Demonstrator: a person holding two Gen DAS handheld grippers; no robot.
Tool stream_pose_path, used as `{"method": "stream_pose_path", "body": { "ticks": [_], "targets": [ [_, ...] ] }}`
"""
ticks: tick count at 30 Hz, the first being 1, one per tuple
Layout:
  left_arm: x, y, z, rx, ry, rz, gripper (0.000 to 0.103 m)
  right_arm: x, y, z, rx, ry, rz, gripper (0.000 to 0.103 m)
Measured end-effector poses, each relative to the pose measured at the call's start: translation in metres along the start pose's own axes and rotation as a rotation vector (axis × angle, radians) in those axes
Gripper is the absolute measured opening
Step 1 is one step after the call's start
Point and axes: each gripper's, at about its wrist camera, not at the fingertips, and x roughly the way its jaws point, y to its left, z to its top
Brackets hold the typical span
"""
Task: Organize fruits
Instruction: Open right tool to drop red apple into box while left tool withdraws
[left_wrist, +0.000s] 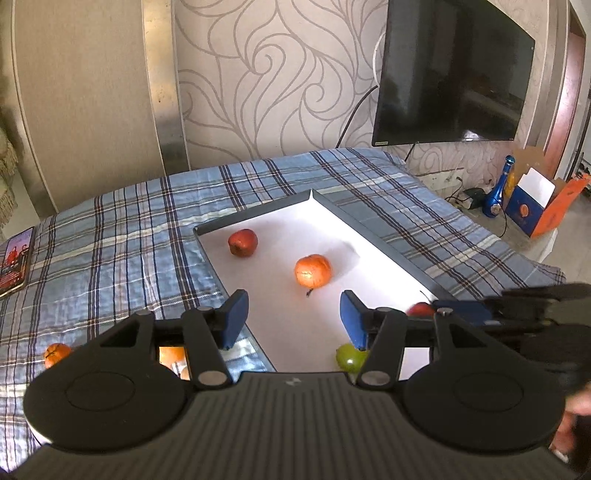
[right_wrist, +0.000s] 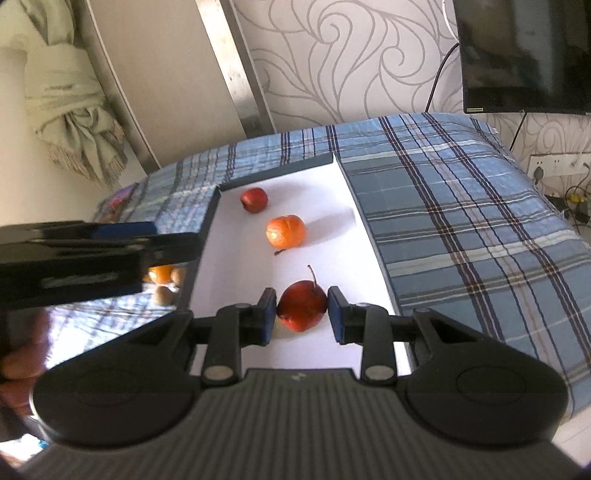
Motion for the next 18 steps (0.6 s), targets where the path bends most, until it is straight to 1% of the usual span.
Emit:
{"method": "stream_pose_path", "body": {
  "ticks": [4, 10, 18],
  "targets": [
    [-0.007, 0.002, -0.004, 0.003, -0.008, 0.01, 0.061, 0.014, -0.002, 0.001, -0.028, 0.017, -0.024, 0.033],
    [-0.013, 0.019, -0.008, -0.036, 0.001, 0.058, 0.061, 0.032, 0.002, 0.004, -0.066, 0.035, -0.037, 0.033],
    [-0.023, 0.036, -0.017, -0.065, 0.012, 0.102, 0.061, 0.049, 0.009, 0.005, -0.106, 0.049, -0.056, 0.034]
  ]
}}
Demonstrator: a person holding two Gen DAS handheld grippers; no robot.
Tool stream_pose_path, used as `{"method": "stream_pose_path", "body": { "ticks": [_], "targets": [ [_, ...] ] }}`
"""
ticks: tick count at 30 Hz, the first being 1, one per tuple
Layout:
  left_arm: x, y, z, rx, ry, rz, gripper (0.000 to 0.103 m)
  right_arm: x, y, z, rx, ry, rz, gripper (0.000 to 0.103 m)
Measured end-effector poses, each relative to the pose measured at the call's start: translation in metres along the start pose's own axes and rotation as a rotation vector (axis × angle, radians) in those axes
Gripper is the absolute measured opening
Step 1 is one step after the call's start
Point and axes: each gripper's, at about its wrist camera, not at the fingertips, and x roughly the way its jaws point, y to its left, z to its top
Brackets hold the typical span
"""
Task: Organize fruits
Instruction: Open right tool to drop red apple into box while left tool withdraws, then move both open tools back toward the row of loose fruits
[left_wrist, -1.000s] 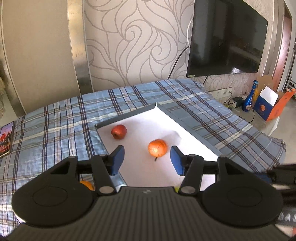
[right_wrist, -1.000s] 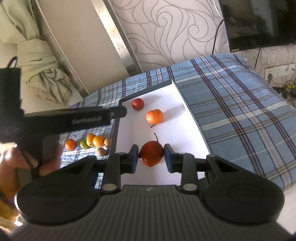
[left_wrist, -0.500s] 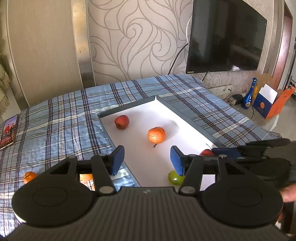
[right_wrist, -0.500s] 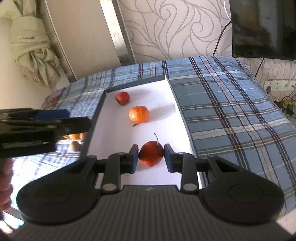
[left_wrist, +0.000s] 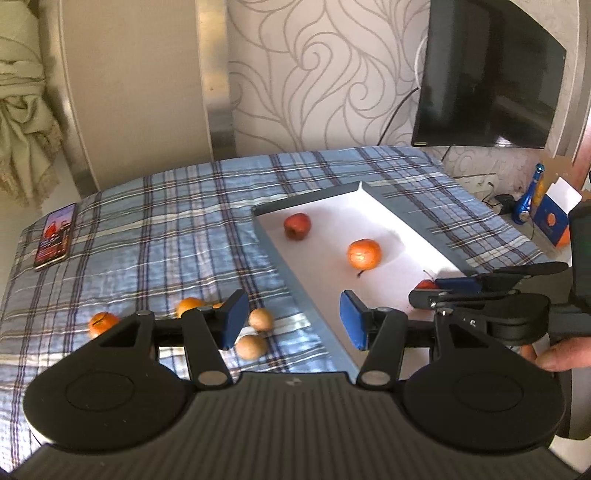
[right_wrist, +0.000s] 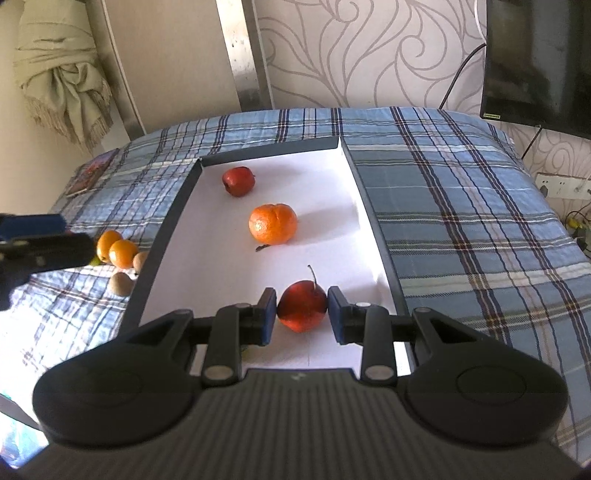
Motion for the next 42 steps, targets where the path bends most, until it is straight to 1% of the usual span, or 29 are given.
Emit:
{"method": "stream_pose_path", "body": {
  "ticks": [5, 9, 16, 22, 27, 33, 35, 39, 42],
  "targets": [
    [-0.003, 0.008, -0.003, -0.014, 0.004, 0.015, 0.061, 0.004, 0.003, 0.004, -0.018, -0.012, -0.012, 0.034],
    [-0.004, 0.011, -0.005, -0.013, 0.009, 0.012, 0.061, 0.006, 0.005, 0.006, -0.019, -0.029, -0.038, 0.035],
    [0.001, 0.016, -0.007, -0.019, 0.023, 0.001, 0.061, 0.001, 0.005, 0.009, 0.006, -0.062, -0.034, 0.035],
    [0.007, 0.018, -0.01, -0.017, 0.038, -0.02, 0.061, -0.011, 0.006, 0.013, 0.032, -0.09, -0.028, 0.035],
    [0.009, 0.02, -0.012, -0.012, 0.039, -0.03, 0.061, -0.023, 0.017, 0.016, 0.03, -0.112, -0.001, 0.035],
    [0.007, 0.021, -0.014, 0.007, 0.029, -0.03, 0.062, -0.038, 0.043, 0.018, -0.036, -0.142, 0.076, 0.035],
    [0.005, 0.024, -0.016, 0.01, 0.028, -0.03, 0.062, -0.041, 0.053, 0.018, -0.066, -0.14, 0.106, 0.035],
    [0.003, 0.035, -0.024, 0.006, 0.033, -0.019, 0.062, -0.043, 0.069, 0.017, -0.096, -0.122, 0.138, 0.035],
    [0.0, 0.046, -0.032, -0.002, 0.044, -0.008, 0.062, -0.044, 0.079, 0.014, -0.104, -0.114, 0.14, 0.035]
  ]
}}
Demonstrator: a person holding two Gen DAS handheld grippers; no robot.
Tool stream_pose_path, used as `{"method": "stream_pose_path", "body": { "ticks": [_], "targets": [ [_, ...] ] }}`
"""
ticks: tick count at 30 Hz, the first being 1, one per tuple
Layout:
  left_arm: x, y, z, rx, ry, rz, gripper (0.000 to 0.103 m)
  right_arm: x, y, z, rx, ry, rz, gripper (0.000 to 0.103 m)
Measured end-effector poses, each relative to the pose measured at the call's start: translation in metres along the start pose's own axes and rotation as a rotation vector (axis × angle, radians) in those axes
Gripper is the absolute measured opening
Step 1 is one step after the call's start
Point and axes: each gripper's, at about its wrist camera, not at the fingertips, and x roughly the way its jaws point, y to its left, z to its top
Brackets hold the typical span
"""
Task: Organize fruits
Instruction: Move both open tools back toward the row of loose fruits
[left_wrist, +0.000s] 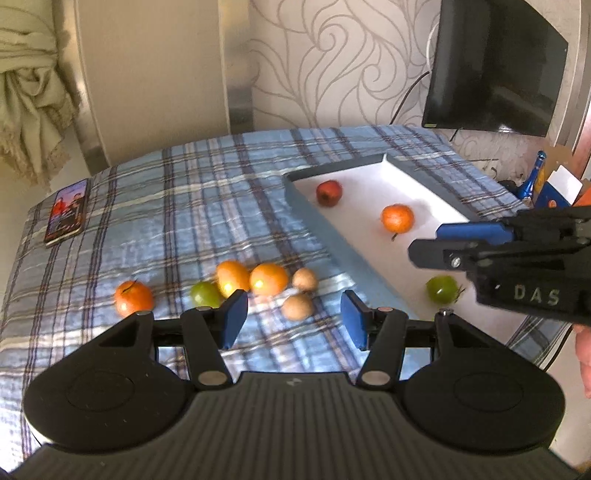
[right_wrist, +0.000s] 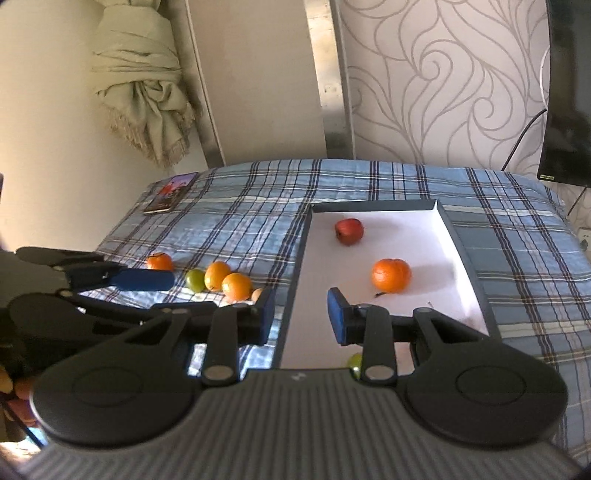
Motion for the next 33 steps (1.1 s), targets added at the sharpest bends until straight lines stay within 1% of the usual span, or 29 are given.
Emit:
{"method": "stream_pose_path", "body": {
  "ticks": [5, 8, 15, 17, 20, 25, 26, 27, 29, 33],
  "targets": [
    [0.0, 0.021, -0.012, -0.03, 0.025, 0.021, 0.062, 0.004, 0.015, -0.001, -0.012, 0.014, -0.003, 0.035],
    [0.0, 0.032, -0.015, -0.046, 0.026, 0.033, 0.062, 0.008, 0.023, -0.002, -0.014, 0.025, -0.009, 0.035],
    [0.002, 0.054, -0.019, -0.048, 0.034, 0.049, 0.062, 0.024, 0.053, -0.008, -0.036, 0.061, -0.009, 0.035],
    [0.004, 0.062, -0.02, -0.047, 0.037, 0.055, 0.062, 0.03, 0.061, -0.009, -0.034, 0.074, -0.02, 0.035],
    [0.006, 0.076, -0.021, -0.048, 0.04, 0.063, 0.062, 0.04, 0.069, -0.01, -0.03, 0.094, -0.061, 0.035],
    [0.014, 0.101, -0.026, -0.051, 0.052, 0.069, 0.062, 0.058, 0.078, -0.011, 0.016, 0.128, -0.105, 0.035],
    [0.016, 0.105, -0.026, -0.052, 0.053, 0.069, 0.062, 0.061, 0.08, -0.012, 0.022, 0.134, -0.117, 0.036],
    [0.018, 0.109, -0.027, -0.053, 0.054, 0.068, 0.062, 0.064, 0.082, -0.012, 0.024, 0.139, -0.128, 0.044],
    [0.022, 0.117, -0.027, -0.053, 0.057, 0.065, 0.062, 0.069, 0.085, -0.014, 0.027, 0.14, -0.163, 0.051],
    [0.031, 0.13, -0.029, -0.052, 0.064, 0.061, 0.062, 0.077, 0.088, -0.015, 0.05, 0.159, -0.196, 0.051]
  ]
}}
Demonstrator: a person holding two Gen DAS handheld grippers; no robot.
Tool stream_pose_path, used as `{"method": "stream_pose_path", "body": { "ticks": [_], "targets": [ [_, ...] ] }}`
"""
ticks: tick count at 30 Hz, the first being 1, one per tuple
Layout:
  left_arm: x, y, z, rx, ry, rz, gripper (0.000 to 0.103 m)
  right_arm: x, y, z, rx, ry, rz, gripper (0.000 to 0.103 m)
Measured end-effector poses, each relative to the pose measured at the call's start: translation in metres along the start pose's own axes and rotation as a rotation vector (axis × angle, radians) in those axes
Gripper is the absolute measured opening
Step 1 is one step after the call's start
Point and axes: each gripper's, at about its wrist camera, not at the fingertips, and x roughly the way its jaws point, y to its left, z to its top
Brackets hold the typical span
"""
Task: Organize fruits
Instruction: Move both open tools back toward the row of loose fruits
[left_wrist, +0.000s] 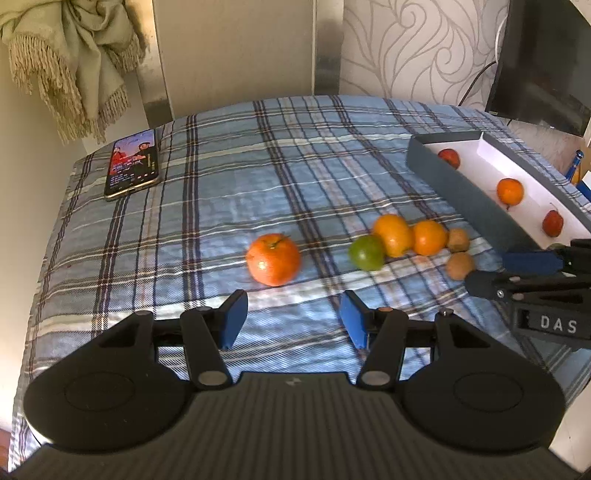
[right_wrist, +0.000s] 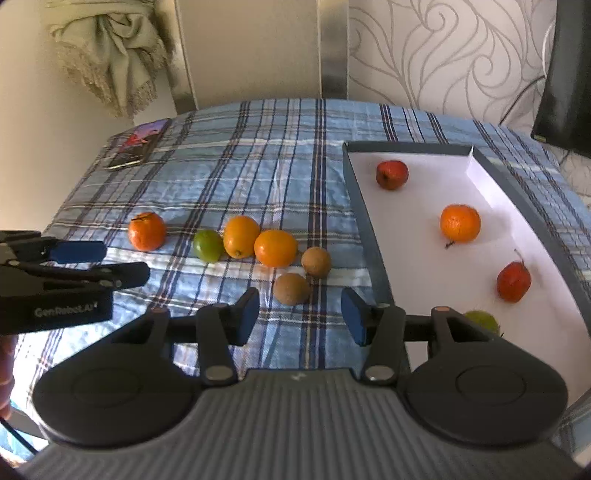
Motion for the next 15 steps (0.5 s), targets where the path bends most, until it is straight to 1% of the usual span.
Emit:
{"method": "stream_pose_path", "body": {
  "ticks": [6, 11, 15],
  "targets": [
    [0.013, 0.016, -0.001, 0.008, 0.007, 0.005, 0.062, 0.011, 0.008, -0.004, -0.001, 0.03, -0.042, 0.051],
    [0.02, 0.023, 0.002, 0.026, 0.0, 0.0, 0.062, 0.018, 0.012, 0.001, -0.003, 0.022, -0.069, 0.051],
    [0.024, 0.024, 0.006, 0.047, -0.02, 0.0, 0.062, 0.025, 0.02, 0.003, -0.051, 0.013, -0.091, 0.05]
  ]
}}
